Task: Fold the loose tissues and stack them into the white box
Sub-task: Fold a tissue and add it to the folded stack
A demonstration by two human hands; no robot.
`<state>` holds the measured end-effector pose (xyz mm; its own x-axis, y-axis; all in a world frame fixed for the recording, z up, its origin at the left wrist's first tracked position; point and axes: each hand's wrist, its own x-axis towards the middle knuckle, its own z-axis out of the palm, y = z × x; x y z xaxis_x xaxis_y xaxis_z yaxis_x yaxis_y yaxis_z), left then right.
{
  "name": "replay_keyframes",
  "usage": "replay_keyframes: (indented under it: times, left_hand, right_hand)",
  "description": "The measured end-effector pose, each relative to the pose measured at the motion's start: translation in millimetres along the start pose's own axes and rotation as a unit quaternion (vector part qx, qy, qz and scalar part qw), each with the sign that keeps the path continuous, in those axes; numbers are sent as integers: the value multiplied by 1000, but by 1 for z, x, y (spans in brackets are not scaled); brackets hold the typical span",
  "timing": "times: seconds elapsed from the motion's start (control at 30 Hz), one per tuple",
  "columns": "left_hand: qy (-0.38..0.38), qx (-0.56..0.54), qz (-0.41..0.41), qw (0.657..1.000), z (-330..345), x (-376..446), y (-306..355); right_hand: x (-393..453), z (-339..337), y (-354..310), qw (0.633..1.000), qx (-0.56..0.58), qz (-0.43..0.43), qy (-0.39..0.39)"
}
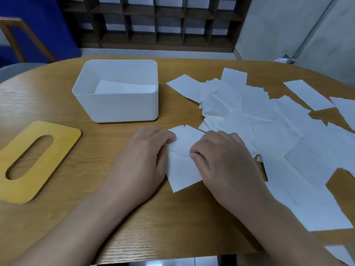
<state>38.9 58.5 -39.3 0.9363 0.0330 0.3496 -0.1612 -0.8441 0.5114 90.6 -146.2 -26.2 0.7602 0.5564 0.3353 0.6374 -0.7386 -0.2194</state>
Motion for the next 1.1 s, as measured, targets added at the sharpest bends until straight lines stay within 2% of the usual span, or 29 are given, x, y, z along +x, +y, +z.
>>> replay_keyframes:
  times: [0.17,0.3,0.37,0.53,0.63,0.7,0.8,0.93,1.1]
  left_hand:
    - [6,-22,-2,1000,-8,-4,1]
    - [37,-54,59,996,-18,-4,8]
    - [52,-55,70,995,-24,-5,11]
    - [52,-205,-52,976,-43,-18,16]
    - [-13,-211,-96,973,-52,-25,7]
    - [-75,-182,-122,973,-57,-27,1]
    - [-133,-104,-140,976,-59,-32,-2]
    - [-134,3,-108,985,-61,-30,-4]
    - [-89,-15,-80,993,-56,-14,-9]
  right_hand:
    - [3,-13,7,990,134,38,19]
    - [2,-20,1,982,189,7,-2]
    - [-1,-27,-1,971,239,19,7]
    - [-9,-48,-8,952,300,45,34]
    - [-12,-44,-10,944,322,75,-19]
    - [-14,-36,-11,947,294,85,-102]
    - [-17,-26,-13,972,169,51,-157]
    - [-18,-24,-11,981,129,47,-139]
    - [-10,-22,-9,987,109,107,-51]
